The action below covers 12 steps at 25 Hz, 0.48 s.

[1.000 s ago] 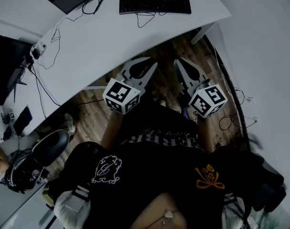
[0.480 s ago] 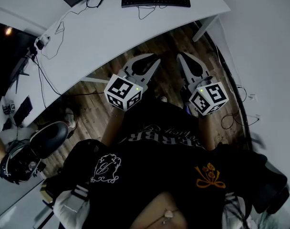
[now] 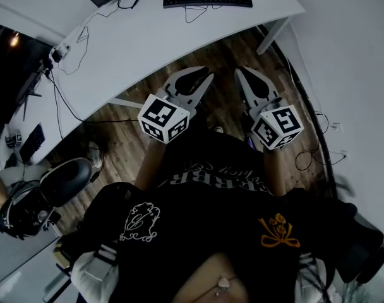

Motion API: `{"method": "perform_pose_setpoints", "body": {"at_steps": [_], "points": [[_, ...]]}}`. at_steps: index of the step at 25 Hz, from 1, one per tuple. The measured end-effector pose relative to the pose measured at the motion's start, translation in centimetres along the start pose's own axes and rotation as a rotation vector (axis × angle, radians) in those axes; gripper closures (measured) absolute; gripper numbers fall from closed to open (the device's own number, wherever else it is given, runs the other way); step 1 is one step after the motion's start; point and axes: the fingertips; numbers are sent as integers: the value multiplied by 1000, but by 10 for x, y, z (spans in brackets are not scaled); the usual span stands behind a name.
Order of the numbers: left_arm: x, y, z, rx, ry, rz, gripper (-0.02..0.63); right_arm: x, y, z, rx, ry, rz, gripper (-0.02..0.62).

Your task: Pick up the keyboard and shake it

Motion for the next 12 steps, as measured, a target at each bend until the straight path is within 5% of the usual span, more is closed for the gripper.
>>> {"method": "perform_pose_setpoints", "body": {"at_steps": [12], "points": [[0,-13,-1,-23,9,-18,540,-5,5,8,-3,10,23,586]]}}
Point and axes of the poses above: the fingertips, and each gripper's own axes: z backward along the fingers, y to its left, x out of its top, and after that the axes turned 2 degrees about y, right-handed
